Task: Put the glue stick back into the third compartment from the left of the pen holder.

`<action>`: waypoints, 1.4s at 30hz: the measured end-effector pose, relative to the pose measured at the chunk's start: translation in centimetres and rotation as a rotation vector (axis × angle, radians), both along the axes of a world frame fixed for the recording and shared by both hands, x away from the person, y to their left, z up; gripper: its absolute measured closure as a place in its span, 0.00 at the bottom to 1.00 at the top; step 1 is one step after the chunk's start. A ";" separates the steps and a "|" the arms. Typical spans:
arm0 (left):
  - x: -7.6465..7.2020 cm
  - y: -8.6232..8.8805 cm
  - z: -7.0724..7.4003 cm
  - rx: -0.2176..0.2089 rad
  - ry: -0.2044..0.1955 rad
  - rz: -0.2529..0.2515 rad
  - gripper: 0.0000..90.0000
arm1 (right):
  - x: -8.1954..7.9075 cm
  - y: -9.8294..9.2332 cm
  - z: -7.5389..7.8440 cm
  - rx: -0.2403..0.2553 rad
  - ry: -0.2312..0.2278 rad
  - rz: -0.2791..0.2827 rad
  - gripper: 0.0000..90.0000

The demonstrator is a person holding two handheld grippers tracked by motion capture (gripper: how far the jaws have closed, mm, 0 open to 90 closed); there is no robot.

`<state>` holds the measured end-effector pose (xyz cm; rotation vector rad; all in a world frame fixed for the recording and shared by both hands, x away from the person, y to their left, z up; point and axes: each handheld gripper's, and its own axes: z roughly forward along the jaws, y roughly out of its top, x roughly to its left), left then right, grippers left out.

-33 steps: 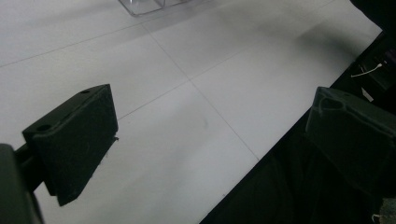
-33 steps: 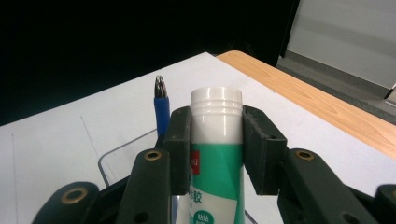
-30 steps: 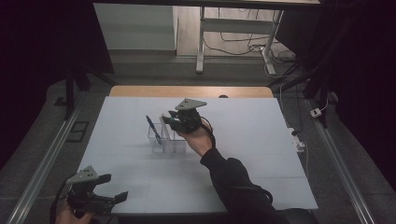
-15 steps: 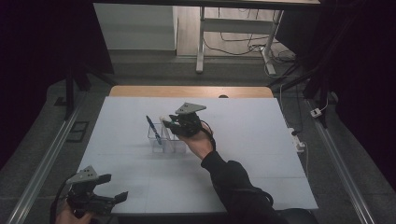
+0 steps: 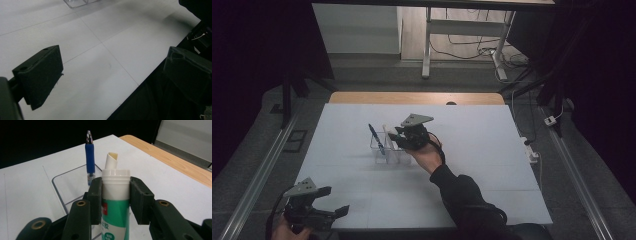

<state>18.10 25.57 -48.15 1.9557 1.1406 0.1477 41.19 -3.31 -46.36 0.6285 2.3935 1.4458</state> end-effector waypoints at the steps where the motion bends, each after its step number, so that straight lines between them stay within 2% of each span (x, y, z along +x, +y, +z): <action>1: 0.0 0.0 0.0 0.000 0.000 -0.001 0.03 | 0.0 -0.1 0.0 -0.004 0.003 -0.002 0.71; 9: 0.0 0.0 0.0 0.003 0.001 -0.001 0.03 | 0.2 -0.6 0.7 0.006 0.019 -0.009 0.64; 26: 0.0 -0.1 0.0 0.008 0.002 -0.002 0.03 | 0.2 -1.1 2.3 -0.071 0.067 0.028 0.50; 33: 0.0 -0.1 0.0 0.009 0.002 -0.002 0.03 | 0.0 -1.6 2.9 -0.069 0.098 0.042 0.42; 40: 0.0 -0.1 0.0 0.008 0.003 -0.002 0.03 | -0.3 -1.9 3.6 -0.092 0.102 0.058 0.32; 42: 0.0 -0.1 0.0 0.007 0.003 -0.002 0.03 | -0.3 -2.1 3.8 -0.095 0.122 0.063 0.29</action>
